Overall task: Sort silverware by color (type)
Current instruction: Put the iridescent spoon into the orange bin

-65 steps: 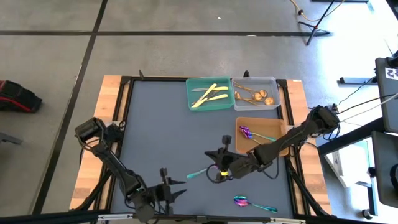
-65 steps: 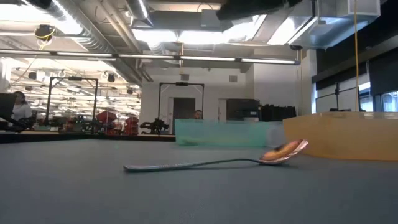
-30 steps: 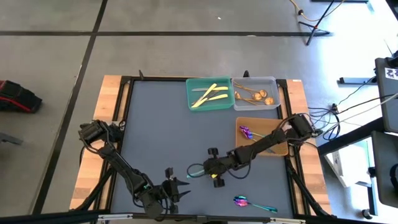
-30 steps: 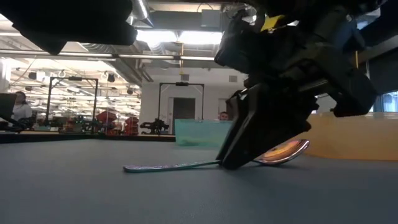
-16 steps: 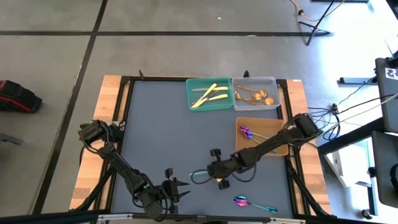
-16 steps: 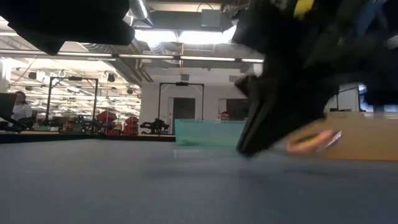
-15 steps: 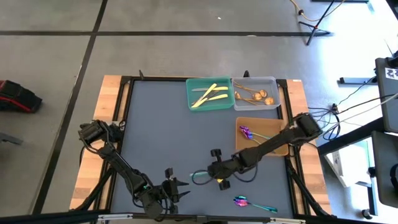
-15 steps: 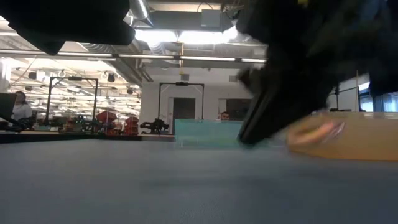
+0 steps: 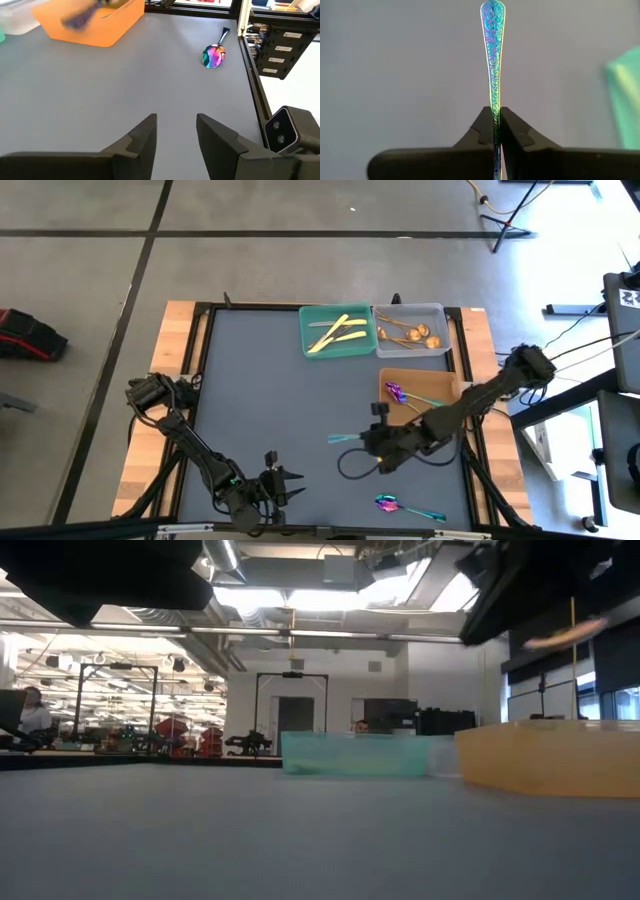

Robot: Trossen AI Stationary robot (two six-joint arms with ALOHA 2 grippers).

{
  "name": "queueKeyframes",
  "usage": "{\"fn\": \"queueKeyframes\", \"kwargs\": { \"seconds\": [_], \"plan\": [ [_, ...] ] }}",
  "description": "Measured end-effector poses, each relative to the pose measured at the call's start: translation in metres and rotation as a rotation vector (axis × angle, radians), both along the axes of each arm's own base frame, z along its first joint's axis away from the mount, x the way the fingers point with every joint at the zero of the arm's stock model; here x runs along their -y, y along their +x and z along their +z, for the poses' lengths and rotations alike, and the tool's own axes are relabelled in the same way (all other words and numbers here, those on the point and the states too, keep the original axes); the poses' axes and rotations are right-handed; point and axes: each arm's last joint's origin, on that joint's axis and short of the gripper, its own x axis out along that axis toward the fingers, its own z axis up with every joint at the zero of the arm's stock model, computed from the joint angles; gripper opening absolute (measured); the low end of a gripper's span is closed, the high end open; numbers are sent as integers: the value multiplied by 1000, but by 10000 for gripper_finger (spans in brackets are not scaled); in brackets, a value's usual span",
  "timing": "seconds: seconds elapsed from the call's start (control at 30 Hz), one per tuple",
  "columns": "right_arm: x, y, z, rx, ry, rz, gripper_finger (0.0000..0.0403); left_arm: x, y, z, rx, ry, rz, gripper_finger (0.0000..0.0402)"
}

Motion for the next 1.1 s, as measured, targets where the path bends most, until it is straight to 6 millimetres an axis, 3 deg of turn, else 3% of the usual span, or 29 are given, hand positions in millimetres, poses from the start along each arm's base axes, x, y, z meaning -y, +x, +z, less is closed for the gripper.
{"fn": "queueKeyframes", "kwargs": {
  "seconds": [0.57,0.9,1.1],
  "plan": [
    [21,-72,49,33,-52,-141,4,0,0,0,-1,0,0,133],
    [57,-124,30,91,57,-218,4,0,0,0,-1,3,0,133],
    [74,-146,21,132,137,-262,4,-1,1,0,3,7,10,133]
  ]
}}
